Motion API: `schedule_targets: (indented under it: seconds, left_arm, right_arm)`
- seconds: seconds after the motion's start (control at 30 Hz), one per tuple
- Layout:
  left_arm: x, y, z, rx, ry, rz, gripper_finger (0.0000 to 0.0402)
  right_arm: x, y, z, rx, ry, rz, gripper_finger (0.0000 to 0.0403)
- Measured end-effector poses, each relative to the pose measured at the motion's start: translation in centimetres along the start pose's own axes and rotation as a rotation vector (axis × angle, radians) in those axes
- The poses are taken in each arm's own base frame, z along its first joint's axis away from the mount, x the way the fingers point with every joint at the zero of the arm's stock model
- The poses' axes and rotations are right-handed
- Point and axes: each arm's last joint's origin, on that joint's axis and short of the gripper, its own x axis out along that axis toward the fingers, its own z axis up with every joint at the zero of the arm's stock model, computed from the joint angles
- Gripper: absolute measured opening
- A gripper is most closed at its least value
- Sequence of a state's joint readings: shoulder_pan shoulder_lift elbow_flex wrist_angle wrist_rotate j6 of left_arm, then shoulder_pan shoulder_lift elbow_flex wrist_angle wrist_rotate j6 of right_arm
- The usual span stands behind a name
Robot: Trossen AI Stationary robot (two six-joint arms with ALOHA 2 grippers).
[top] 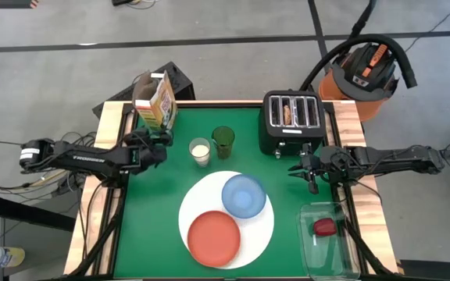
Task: Arrange a breakfast setting
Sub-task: Pour the cereal from the cereal box on the blue bowl
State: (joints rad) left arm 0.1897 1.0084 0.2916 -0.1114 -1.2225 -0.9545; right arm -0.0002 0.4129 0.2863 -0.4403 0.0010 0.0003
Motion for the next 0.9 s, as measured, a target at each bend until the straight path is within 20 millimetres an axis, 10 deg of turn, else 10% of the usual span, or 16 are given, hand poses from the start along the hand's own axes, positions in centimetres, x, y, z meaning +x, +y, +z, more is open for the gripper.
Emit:
schedule_targets:
  seconds: [0.9]
  left_arm:
    - [4.9, -2.1, 0.0, 0.135, 0.005, 0.01, 0.04]
  right_arm:
    - [0.0, 0.0, 0.0, 0.0, 0.0, 0.0, 0.0102]
